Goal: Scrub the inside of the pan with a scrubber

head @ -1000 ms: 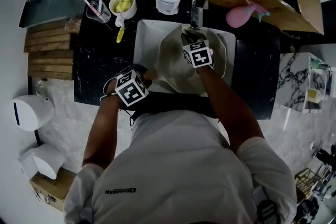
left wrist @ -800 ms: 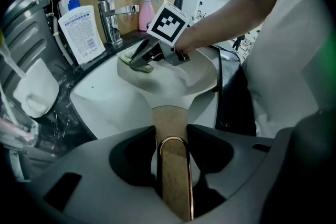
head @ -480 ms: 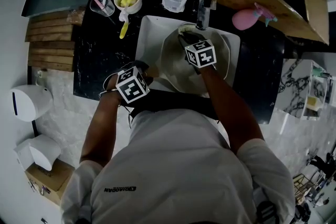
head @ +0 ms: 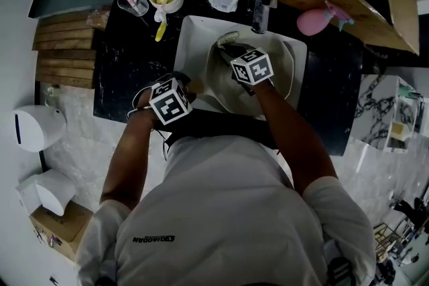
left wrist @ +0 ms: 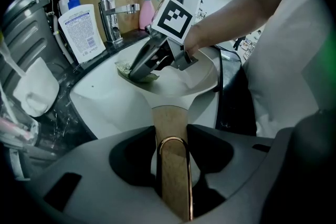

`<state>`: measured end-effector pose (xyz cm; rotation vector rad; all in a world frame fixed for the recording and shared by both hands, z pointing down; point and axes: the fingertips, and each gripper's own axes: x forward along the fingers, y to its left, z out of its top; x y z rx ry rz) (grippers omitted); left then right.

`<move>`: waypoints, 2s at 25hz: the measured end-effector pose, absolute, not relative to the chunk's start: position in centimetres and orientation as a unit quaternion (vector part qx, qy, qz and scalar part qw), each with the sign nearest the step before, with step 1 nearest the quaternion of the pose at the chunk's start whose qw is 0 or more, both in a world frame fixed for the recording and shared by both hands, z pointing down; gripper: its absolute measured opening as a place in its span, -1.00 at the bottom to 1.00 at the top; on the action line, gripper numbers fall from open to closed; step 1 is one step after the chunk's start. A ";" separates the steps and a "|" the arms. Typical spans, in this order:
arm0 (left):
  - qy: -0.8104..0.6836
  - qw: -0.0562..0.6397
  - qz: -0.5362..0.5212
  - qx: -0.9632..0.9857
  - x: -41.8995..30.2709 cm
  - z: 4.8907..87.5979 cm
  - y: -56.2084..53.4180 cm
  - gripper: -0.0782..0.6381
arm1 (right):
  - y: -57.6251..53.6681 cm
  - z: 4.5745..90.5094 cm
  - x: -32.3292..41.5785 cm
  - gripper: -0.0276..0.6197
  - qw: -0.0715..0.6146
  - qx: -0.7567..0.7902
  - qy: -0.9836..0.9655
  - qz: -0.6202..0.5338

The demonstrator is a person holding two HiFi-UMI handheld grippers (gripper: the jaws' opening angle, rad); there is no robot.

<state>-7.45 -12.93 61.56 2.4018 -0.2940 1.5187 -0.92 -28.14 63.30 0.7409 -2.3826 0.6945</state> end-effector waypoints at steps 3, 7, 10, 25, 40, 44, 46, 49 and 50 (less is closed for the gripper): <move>-0.104 0.146 0.521 0.835 -7.5 61.5 -12.9 -0.24 | -26.7 63.2 -2.1 -0.66 0.278 0.239 -0.891 0.267; -0.107 0.144 0.518 0.836 -7.4 61.4 -13.0 -0.24 | -25.5 63.1 -2.8 -0.66 0.290 0.218 -0.894 0.263; -0.111 0.143 0.517 0.837 -7.4 61.6 -12.9 -0.24 | -24.7 62.8 -3.1 -0.66 0.283 0.205 -0.894 0.279; -0.122 0.142 0.512 0.839 -7.4 61.5 -12.8 -0.24 | -17.8 62.7 -3.9 -0.67 0.310 0.081 -0.868 0.379; -0.124 0.144 0.516 0.835 -7.4 61.5 -12.7 -0.24 | -12.2 63.2 -1.0 -0.67 0.383 0.023 -0.808 0.446; -0.127 0.145 0.517 0.834 -7.4 61.6 -12.7 -0.24 | -10.5 63.5 0.5 -0.67 0.405 0.004 -0.786 0.468; -0.128 0.145 0.518 0.833 -7.4 61.6 -12.8 -0.24 | -10.0 63.7 1.1 -0.67 0.410 0.001 -0.775 0.481; -0.129 0.147 0.519 0.832 -7.3 61.5 -12.7 -0.24 | -9.3 63.8 1.9 -0.67 0.418 -0.002 -0.761 0.495; -0.130 0.147 0.519 0.832 -7.3 61.5 -12.7 -0.24 | -9.2 63.8 2.2 -0.67 0.422 -0.004 -0.758 0.498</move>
